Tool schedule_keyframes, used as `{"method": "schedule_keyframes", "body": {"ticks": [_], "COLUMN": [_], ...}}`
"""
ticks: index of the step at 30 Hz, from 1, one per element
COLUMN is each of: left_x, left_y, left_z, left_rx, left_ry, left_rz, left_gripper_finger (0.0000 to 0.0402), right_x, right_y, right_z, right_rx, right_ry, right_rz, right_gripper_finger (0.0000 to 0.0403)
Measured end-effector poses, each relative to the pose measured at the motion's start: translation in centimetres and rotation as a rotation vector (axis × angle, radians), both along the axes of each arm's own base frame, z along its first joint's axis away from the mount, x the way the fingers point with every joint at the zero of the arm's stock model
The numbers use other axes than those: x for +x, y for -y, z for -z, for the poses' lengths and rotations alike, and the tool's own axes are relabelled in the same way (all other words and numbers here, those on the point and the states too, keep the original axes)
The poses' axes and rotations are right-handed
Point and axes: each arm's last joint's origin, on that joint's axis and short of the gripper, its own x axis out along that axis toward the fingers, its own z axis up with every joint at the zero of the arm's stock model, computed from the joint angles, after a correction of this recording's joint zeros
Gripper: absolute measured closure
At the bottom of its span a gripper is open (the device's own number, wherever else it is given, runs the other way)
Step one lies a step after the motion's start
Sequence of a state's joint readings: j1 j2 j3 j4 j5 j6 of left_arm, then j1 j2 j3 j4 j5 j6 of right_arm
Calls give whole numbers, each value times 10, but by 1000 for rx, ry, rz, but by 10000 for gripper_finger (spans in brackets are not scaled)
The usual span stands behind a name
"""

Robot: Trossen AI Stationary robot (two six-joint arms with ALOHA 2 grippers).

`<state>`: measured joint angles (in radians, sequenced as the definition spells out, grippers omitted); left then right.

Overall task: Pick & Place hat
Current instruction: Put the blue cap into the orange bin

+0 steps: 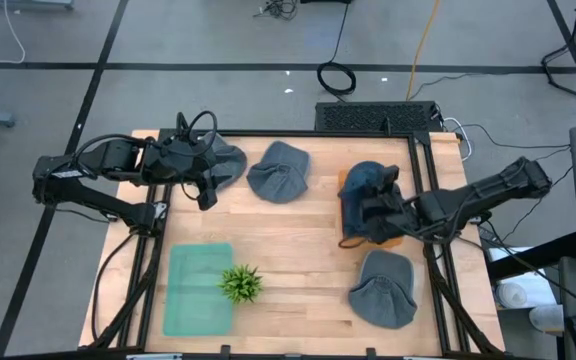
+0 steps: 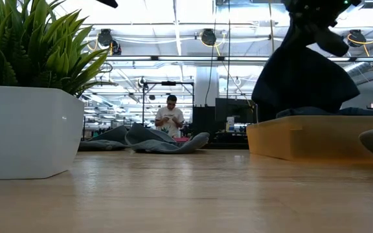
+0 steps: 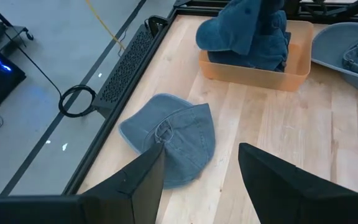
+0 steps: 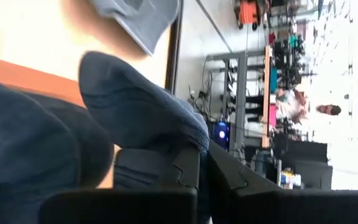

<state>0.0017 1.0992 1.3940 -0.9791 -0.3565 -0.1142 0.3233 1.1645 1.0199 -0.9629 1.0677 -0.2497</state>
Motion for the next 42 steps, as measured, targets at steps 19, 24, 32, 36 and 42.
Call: {"method": "schedule_keyframes", "body": {"ticks": [19,24,32,36,42], "left_x": [0,1,1,1,1], "left_y": [0,1,1,1,3], "left_z": [0,0,0,0,1], "left_rx": [-30,-40,-55,-58,-77], "left_ry": [11,20,20,15,9], "left_rz": [-2,-7,11,19,53], "left_gripper_finger": [188,188,188,188,187], "right_x": [-30,-23,-23,-19,-12], "right_y": [-34,-40,-42,-41,-45], "right_z": [14,33,50,38,20], "right_rx": [341,407,473,474,520], "right_ry": [37,4,-28,10,69], "right_rz": [18,-70,-105,-95,-119], "right_gripper_finger": [403,403,395,351,238]}}
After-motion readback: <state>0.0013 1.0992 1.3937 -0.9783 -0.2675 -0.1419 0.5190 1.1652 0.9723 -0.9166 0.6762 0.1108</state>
